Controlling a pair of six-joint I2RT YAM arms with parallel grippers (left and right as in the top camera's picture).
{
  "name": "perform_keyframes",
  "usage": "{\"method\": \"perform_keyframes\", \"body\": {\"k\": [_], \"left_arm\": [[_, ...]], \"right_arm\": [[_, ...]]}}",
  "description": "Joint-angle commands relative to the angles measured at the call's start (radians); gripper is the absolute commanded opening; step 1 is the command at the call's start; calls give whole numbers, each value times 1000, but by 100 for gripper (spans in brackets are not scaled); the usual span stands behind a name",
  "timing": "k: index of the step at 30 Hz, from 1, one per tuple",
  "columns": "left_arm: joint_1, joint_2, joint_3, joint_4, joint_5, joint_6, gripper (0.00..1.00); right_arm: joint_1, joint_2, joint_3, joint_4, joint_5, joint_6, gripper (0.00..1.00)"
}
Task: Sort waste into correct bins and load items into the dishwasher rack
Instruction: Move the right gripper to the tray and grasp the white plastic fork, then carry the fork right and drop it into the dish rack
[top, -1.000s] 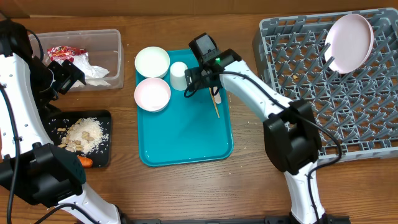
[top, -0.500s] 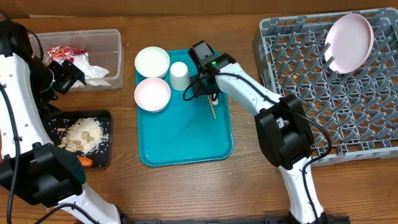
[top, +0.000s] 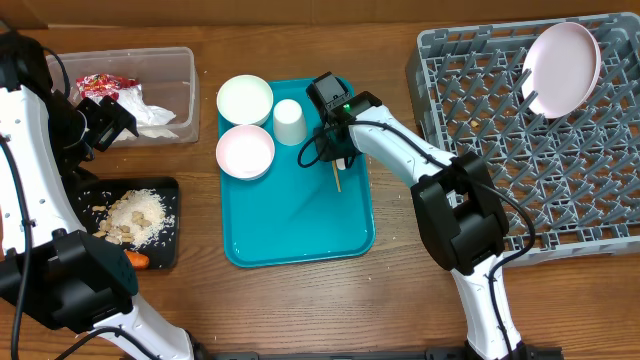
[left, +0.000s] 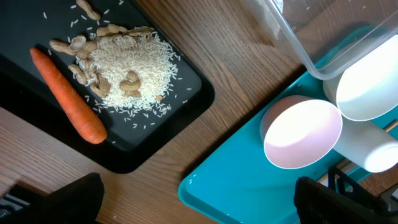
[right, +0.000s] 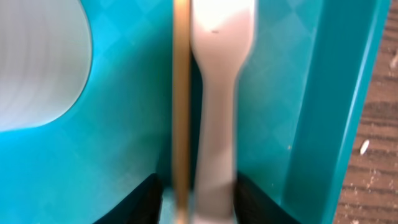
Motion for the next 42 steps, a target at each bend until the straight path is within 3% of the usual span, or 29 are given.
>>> {"method": "perform_keyframes", "body": {"k": [1, 11, 21, 24, 27, 36, 42], "left_arm": [[-7, -26, -3, -1, 3, -14, 100], [-7, -26, -3, -1, 3, -14, 100], [-7, -26, -3, -2, 3, -14, 100], [-7, -26, -3, -2, 3, -14, 100], [-7, -26, -3, -2, 4, -14, 100], [-7, -26, -3, -1, 3, -14, 100], [-7, -26, -3, -2, 3, -14, 100]], "right_arm": [[3, 18, -27, -19, -53, 4, 31], [3, 18, 76, -118, -129, 3, 24], [3, 18, 89, -176, -129, 3, 24], [3, 18, 89, -176, -129, 3, 18], [3, 18, 89, -176, -129, 3, 4], [-12, -1, 118, -205, -126, 3, 4], [-120, -96, 241, -286, -26, -1, 4]]}}
